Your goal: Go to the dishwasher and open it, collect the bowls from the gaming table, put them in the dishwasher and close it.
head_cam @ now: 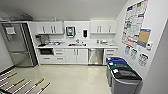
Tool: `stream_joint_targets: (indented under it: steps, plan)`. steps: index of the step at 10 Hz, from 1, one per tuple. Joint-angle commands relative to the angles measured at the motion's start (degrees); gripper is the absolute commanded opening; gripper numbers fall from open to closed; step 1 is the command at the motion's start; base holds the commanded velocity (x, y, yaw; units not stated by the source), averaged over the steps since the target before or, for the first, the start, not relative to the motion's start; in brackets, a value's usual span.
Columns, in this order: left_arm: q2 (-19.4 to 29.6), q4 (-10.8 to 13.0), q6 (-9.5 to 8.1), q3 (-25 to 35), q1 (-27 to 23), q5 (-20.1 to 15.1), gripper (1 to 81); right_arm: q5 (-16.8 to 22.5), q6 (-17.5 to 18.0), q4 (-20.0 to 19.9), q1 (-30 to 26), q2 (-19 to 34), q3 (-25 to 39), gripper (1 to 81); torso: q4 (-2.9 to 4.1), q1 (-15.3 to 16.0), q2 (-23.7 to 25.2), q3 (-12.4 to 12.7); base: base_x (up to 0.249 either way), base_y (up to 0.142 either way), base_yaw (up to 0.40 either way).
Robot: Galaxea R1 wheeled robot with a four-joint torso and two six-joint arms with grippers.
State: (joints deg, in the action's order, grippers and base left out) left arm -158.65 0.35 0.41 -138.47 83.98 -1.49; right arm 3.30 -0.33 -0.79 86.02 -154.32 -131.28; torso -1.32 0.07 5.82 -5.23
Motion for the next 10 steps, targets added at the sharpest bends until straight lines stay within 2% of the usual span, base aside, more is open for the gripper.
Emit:
stream_joint_targets:
  steps: [1,10]
  plan:
    - [1.40,-0.27,0.29,0.30,-3.34,-3.00,81.1,3.20,0.07,0.27,-3.35,1.09,0.42,81.1,0.00,0.00,0.00,0.00,0.262,0.000,0.000]
    - [1.14,-0.18,0.29,0.31,-3.42,-3.08,81.1,3.29,-0.29,0.52,-3.44,0.83,0.33,81.1,0.00,0.00,0.00,0.00,0.261,0.000,0.000]
